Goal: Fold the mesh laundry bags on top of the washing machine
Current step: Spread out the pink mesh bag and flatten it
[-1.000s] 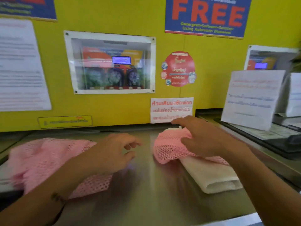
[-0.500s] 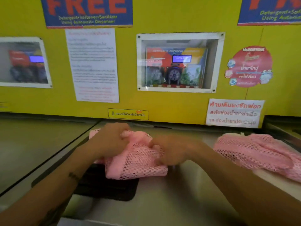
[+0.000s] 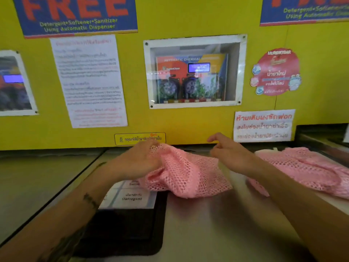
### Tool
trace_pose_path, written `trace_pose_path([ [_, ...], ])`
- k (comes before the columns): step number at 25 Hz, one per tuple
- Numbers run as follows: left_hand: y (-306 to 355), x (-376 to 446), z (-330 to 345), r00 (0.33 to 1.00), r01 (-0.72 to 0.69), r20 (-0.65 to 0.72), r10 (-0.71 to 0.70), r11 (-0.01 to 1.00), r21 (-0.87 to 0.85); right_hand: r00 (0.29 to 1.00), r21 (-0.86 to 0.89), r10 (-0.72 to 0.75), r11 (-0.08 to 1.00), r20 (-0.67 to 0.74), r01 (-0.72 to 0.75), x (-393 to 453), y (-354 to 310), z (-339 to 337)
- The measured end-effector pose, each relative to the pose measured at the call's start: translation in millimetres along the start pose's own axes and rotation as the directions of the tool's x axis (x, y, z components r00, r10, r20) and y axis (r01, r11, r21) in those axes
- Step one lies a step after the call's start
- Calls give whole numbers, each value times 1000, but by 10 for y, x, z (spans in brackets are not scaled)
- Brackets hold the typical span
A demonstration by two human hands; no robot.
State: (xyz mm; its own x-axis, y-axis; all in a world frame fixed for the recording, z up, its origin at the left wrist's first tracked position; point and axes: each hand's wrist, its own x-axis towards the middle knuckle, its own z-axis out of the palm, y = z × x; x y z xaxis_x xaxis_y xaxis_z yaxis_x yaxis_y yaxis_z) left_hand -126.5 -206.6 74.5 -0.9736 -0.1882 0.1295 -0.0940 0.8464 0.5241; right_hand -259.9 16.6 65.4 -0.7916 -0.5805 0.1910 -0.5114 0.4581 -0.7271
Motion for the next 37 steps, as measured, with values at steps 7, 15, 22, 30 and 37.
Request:
trace_pose_path([
  [7, -263, 132, 256, 955, -163, -240, 176, 984, 73, 951, -391, -216, 873, 224, 290, -69, 12, 370],
  [15, -518, 1, -243, 777, 177, -630, 6, 958, 227, 873, -505, -214, 862, -438, -42, 199, 262, 32],
  [22, -350, -26, 5, 955, 252, -160, -251, 968, -9, 948, -489, -30, 851, 318, 191, -32, 69, 449],
  [30, -635, 101, -81, 953, 106, -301, 20, 912, 396, 969, -366, -183, 924, -163, 113, 157, 355, 49],
  [37, -596, -25, -315, 928, 264, -351, -125, 885, 384, 872, -470, -244, 883, -424, 19, 157, 200, 31],
])
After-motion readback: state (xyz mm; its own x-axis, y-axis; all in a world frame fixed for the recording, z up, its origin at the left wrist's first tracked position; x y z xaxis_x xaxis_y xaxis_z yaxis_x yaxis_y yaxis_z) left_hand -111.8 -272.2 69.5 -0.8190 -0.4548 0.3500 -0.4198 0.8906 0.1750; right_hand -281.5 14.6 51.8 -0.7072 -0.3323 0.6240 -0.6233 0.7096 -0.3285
